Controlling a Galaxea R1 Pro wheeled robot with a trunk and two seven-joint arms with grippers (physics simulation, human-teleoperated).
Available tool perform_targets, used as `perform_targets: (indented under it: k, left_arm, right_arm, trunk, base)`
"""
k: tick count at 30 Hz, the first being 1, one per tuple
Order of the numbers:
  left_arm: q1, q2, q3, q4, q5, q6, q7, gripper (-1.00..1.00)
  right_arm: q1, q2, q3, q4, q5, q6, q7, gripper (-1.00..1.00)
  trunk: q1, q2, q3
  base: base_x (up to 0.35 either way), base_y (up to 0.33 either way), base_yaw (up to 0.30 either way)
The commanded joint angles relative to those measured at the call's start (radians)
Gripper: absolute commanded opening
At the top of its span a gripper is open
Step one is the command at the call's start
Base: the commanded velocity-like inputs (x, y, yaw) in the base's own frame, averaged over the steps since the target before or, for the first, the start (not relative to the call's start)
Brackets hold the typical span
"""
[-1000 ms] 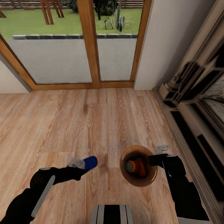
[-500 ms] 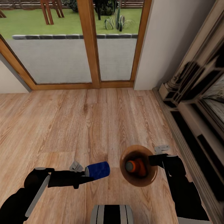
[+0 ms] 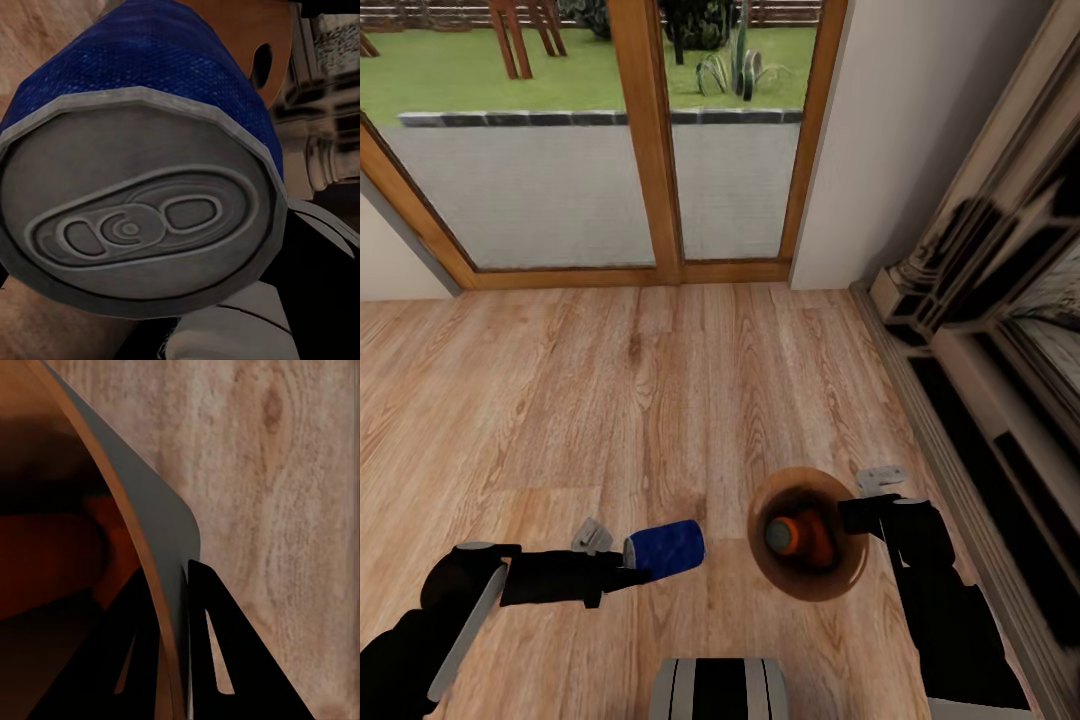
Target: Put the three can of soda from the living room inside the tash can in the kitchen.
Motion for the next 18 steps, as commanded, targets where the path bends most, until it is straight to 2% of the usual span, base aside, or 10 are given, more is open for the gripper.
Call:
perform_targets:
  k: [1, 4, 9, 13, 14, 15, 18]
  left_arm:
    - [0.0, 0.0, 0.006, 0.0, 0.0, 0.001, 0.0, -1.0]
    - [0.0, 0.0, 0.021, 0.0, 0.001, 0.001, 0.0, -1.0]
    - [0.0, -0.003, 0.019, -0.001, 0.001, 0.012, 0.0, -1.0]
    - [0.0, -0.026, 0.005, -0.007, -0.003, 0.037, 0.001, -1.0]
    - [0.0, -0.138, 0.002, -0.007, -0.014, 0.115, 0.001, -1.0]
    - [0.0, -0.155, 0.001, -0.007, -0.022, 0.118, 0.001, -1.0]
    - [-0.001, -0.229, -0.001, -0.004, -0.048, 0.124, 0.001, -1.0]
  right_arm:
    - [0.0, 0.0, 0.0, 0.0, -0.006, 0.001, 0.004, -1.0]
    - [0.0, 0.0, 0.0, 0.0, 0.004, 0.001, 0.004, -1.0]
    - [0.0, 0.0, 0.0, 0.0, 0.018, 0.001, 0.004, -1.0]
    - [0.0, 0.0, 0.0, 0.0, 0.025, 0.001, 0.004, -1.0]
    - [0.0, 0.0, 0.0, 0.0, -0.055, 0.001, 0.004, -1.0]
    - [0.0, 0.0, 0.0, 0.0, -0.056, 0.001, 0.004, -1.0]
    - [0.0, 0.0, 0.0, 0.0, -0.056, 0.001, 0.004, -1.0]
  trunk:
    - [0.0, 0.0, 0.0]
    - [0.0, 0.0, 0.0]
    - [0.0, 0.0, 0.0]
    - [0.0, 0.0, 0.0]
    - [0.0, 0.0, 0.0]
    - [0.0, 0.0, 0.0]
    - [0.0, 0.0, 0.0]
  base:
    - [0.0, 0.0, 0.0]
    - [0.0, 0.0, 0.0]
    - [0.0, 0.0, 0.0]
    - [0.0, 0.0, 0.0]
    - [0.0, 0.0, 0.0]
    - [0.0, 0.0, 0.0]
    - [0.0, 0.0, 0.0]
